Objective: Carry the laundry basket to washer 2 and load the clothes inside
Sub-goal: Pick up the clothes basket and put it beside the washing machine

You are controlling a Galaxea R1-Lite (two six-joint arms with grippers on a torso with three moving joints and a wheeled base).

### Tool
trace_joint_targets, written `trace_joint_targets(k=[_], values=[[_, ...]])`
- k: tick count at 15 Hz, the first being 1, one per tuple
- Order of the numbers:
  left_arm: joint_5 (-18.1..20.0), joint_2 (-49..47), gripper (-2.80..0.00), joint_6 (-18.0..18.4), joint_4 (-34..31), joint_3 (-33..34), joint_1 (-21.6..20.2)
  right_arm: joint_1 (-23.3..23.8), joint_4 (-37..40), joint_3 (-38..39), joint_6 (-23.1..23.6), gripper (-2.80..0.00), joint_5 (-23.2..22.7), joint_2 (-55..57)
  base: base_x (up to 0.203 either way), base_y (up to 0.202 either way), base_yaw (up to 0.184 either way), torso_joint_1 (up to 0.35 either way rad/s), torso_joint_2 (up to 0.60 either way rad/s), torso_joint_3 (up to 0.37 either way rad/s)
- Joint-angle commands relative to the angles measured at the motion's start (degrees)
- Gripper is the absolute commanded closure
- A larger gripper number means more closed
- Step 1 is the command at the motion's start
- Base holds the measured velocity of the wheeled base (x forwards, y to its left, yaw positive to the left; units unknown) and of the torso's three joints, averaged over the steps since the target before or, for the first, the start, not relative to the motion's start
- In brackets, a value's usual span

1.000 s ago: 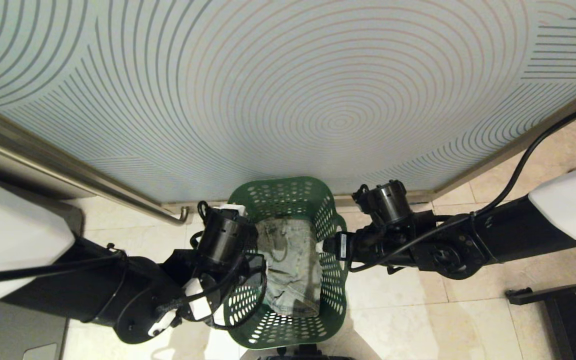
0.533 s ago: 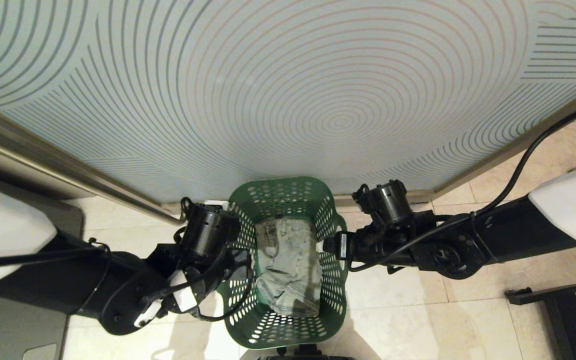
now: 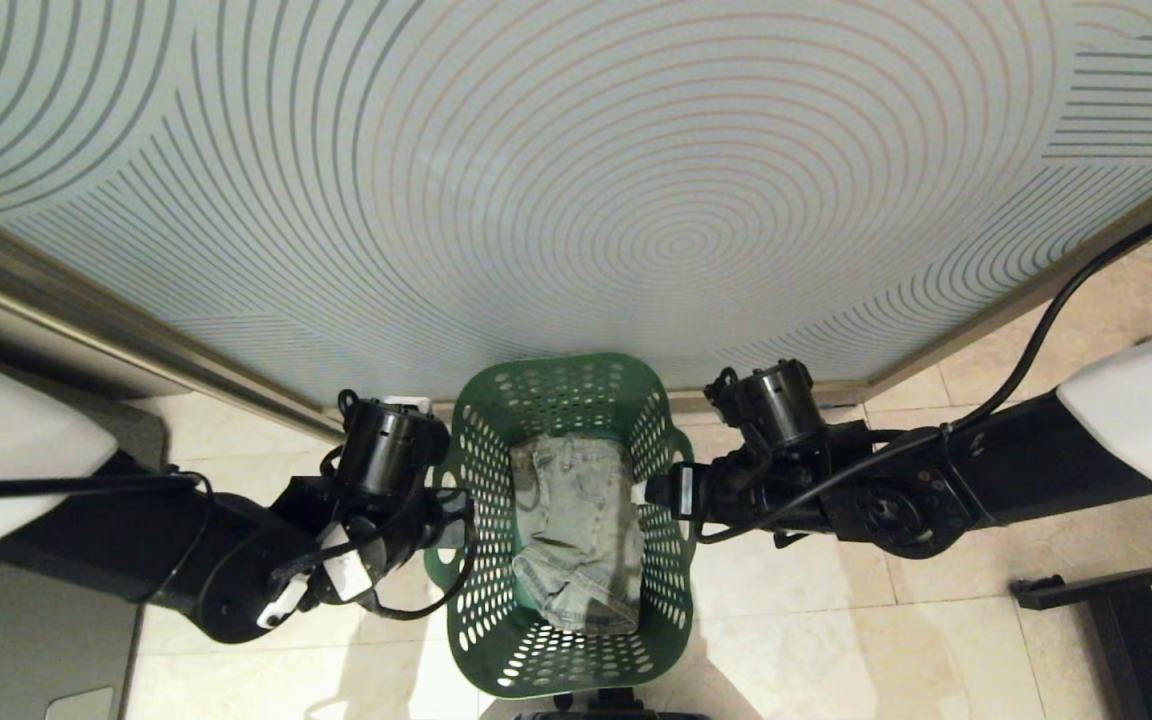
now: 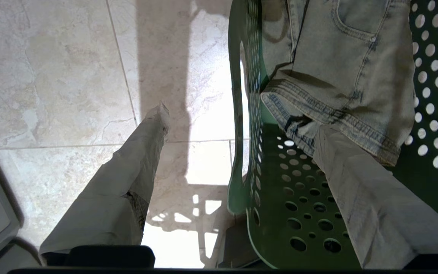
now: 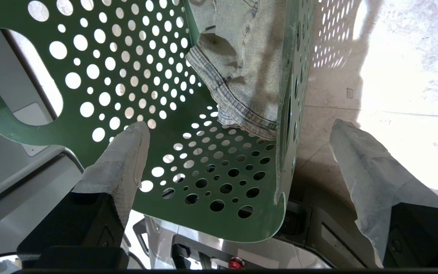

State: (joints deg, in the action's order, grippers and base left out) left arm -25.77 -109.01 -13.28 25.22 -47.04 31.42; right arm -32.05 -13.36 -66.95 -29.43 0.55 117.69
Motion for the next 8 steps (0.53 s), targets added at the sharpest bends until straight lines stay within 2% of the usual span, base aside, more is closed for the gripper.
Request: trace_joint_targets(k=[1,8], values=[[-0.2,-2.1,-2.8,-0.1,0.9,-0.2,-0.5,0.0,-0.1,0.1,-0.2,-2.8,0.0,0.1,0.0,0.0,0.0,0.0,0.0,0.0],[0.0,-8.0,-2.8,0.9,6.3,-1.2,-2.8,0.0,-0.3,0.0,-0.1,-2.8,-0.1,1.1,0.0,0.0,0.0,0.0,0.0,0.0]])
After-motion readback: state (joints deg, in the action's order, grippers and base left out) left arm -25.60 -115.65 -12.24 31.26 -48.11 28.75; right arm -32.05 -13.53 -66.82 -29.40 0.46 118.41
